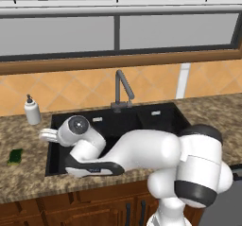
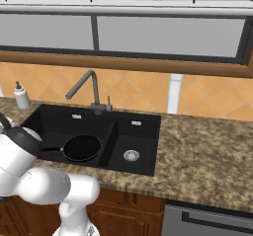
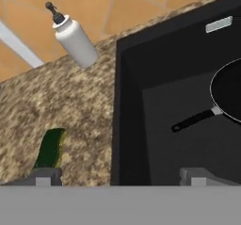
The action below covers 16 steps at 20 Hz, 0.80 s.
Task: Pick the pan and sponge and place them into the sink. Then turn on the water.
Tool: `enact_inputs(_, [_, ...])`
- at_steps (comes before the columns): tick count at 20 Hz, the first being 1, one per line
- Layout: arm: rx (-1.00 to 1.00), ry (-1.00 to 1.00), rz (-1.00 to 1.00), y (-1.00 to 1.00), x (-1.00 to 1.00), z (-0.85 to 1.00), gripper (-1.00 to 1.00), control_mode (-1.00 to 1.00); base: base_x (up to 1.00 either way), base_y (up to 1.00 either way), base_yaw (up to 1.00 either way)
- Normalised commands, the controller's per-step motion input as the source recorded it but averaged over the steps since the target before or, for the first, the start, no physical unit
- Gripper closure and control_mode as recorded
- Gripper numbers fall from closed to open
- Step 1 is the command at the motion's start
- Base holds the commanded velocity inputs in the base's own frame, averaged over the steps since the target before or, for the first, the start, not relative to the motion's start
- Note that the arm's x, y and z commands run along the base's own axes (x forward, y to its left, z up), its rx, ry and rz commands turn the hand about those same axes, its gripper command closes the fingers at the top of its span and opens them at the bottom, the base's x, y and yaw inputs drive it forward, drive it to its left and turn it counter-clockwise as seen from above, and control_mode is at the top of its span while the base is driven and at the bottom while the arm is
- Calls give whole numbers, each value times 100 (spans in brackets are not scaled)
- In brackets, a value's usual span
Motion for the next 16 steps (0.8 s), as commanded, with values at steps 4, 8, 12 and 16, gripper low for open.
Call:
enact_inputs(4, [0,9,10,60,0,9,-100,-100,0,0,0])
enact_inputs(8, [-6,10,1,68,0,7,-100,-100,0,0,0])
enact_inputs(12, [-10,0,0,51,0,-2,-100,-100,0,0,0])
enact_inputs(16, [-12,0,0,46,0,-17,-100,-100,0,0,0])
